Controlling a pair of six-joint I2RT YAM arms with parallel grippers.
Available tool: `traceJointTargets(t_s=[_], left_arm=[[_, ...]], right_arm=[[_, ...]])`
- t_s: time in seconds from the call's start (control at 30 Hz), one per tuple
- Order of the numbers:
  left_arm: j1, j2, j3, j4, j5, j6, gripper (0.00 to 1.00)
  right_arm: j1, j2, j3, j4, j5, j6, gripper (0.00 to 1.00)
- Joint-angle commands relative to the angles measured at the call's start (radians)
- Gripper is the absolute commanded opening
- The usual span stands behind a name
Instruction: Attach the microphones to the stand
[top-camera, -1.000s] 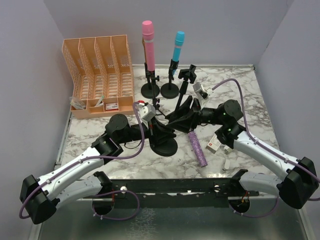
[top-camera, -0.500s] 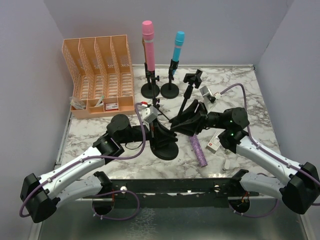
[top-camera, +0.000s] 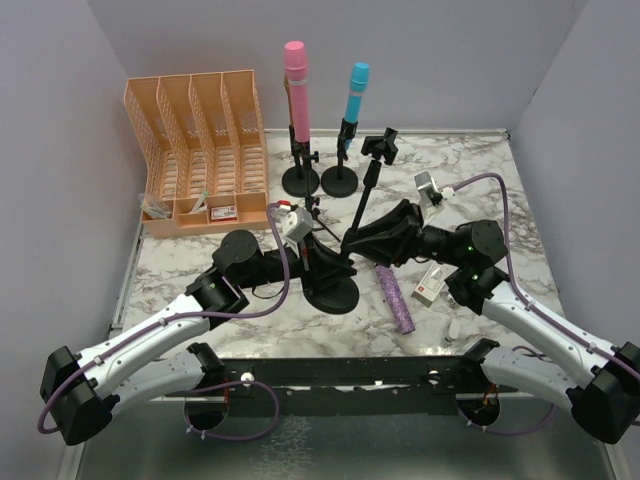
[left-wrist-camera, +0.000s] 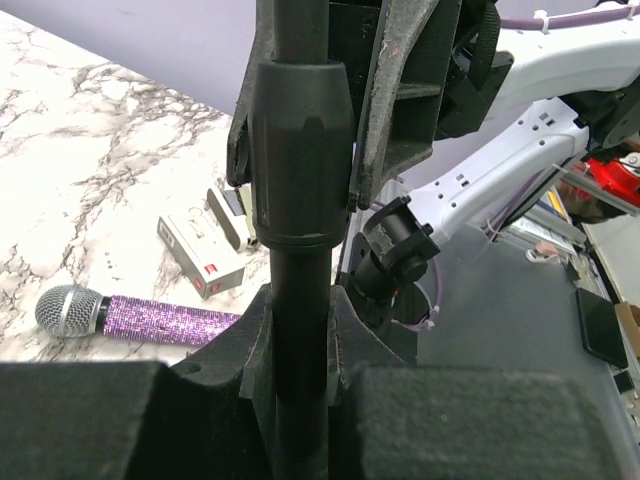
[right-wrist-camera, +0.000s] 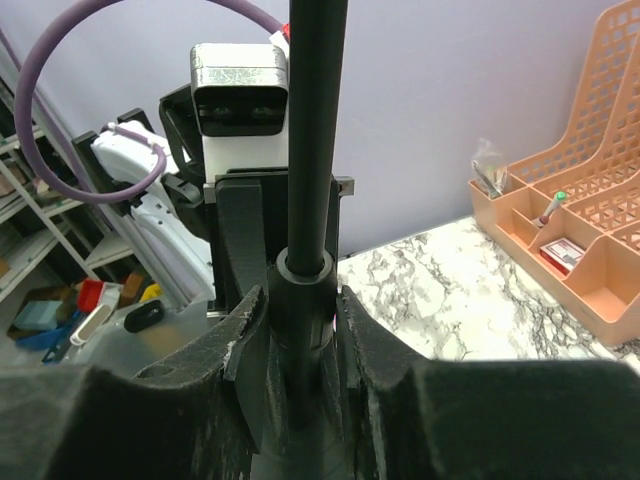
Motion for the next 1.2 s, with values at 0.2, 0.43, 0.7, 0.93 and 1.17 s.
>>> traceJointTargets(t_s=[0.2, 0.43, 0.7, 0.93, 1.17], left_arm=[[0.020, 0.050, 0.041, 0.068, 0.053, -0.002, 0.00], [0.020, 0.075, 0.068, 0.059, -0.061, 0.055, 0.00], [0.020, 0.095, 0.118, -0.069, -0.501, 0.220, 0.00], [0.020, 0.100, 0.083, -0.020, -0.536, 0.235, 0.00], [0.020, 0.079, 0.077, -0.040, -0.302, 0.205, 0.00]], right_arm=[[0.005, 0.000, 0.037, -0.085, 0.093, -0.021, 0.22], [0.008, 0.105, 0.079, -0.118, 0.131, -0.104, 0.05], [0.064, 0.132, 0.072, -0.205, 0.543, -0.180, 0.01], [0.145, 0.134, 0.143, -0.410, 0.956, -0.077, 0.01], [0.143, 0.046, 0.119, -0.370, 0.775, -0.080, 0.53]])
